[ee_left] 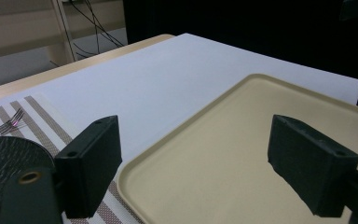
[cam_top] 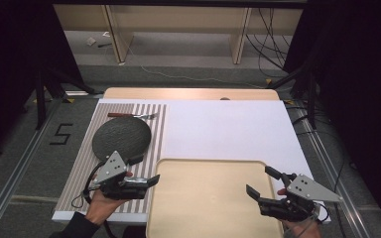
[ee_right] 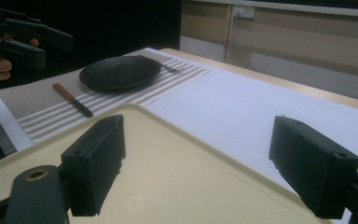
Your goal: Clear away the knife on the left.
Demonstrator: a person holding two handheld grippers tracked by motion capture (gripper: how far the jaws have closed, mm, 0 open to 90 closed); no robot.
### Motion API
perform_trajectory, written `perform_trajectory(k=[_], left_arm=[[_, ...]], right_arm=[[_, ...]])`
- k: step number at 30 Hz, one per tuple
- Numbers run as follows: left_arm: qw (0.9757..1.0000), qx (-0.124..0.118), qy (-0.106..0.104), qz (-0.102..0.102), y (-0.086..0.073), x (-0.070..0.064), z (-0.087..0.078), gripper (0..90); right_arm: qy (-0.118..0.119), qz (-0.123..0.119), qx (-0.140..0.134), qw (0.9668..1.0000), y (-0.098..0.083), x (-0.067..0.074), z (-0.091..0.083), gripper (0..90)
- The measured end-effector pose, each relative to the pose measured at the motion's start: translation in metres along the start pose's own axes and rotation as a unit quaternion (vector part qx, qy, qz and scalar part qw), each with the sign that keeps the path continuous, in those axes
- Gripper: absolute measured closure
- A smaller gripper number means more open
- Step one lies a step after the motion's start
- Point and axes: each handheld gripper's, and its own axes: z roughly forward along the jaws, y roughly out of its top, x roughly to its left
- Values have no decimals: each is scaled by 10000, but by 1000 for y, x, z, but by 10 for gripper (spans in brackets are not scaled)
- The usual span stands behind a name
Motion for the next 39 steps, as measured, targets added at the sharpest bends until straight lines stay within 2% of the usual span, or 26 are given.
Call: perform_trajectory(k=[1, 6, 10, 11, 12, 17, 19, 21, 24, 26, 27, 29, 31, 33, 35, 39], left_arm=[[10000, 16, 45, 59, 1, 1, -2, 172], [9999, 100, 73, 13, 2, 5, -4, 171], [9993, 320, 158, 78, 2, 10, -3, 171], [9987, 463, 178, 111, 1, 12, -2, 172], [9987, 463, 178, 111, 1, 12, -2, 171], [9965, 795, 144, 206, 1, 17, -1, 172], [9957, 893, 81, 224, 2, 21, -2, 172], [9947, 991, 121, 250, 3, 26, -3, 173], [9939, 1083, 87, 162, 5, 34, -5, 177], [9922, 1233, 70, 172, 6, 37, -6, 179], [9903, 1366, 96, 217, 6, 38, -6, 182], [9864, 1605, 195, 291, 6, 39, -4, 195], [9823, 1836, 145, 347, 6, 39, -1, 196], [9772, 2061, 169, 485, 6, 39, 1, 199], [9736, 2209, 168, 544, 6, 40, 2, 203], [9711, 2336, 183, 463, 7, 46, 0, 204]], right_arm=[[9, -1, 8, 10000, 0, 0, 0, 194], [4, -16, 14, 10000, 0, 1, 1, 194], [4, 5, 9, 10000, 0, 0, 0, 194], [8, 8, 13, 10000, 0, 0, 0, 194], [8, 8, 13, 10000, 0, 0, 0, 194], [-1, 18, 24, 10000, 0, 0, 0, 194], [-1, 22, 27, 10000, 0, 0, 0, 194], [-11, 26, 32, 10000, -1, -1, 0, 194], [-17, 34, 32, 10000, -1, -1, 1, 194], [-22, 39, 30, 10000, -1, -1, 1, 193], [-37, 45, 26, 10000, -1, -2, 1, 193], [-41, 54, 29, 10000, -1, -2, 1, 193], [-47, 56, 31, 10000, -1, -2, 1, 193], [-52, 57, 32, 10000, -1, -2, 1, 193], [-52, 56, 31, 10000, -1, -2, 1, 193], [-52, 57, 36, 10000, -1, -3, 1, 193]])
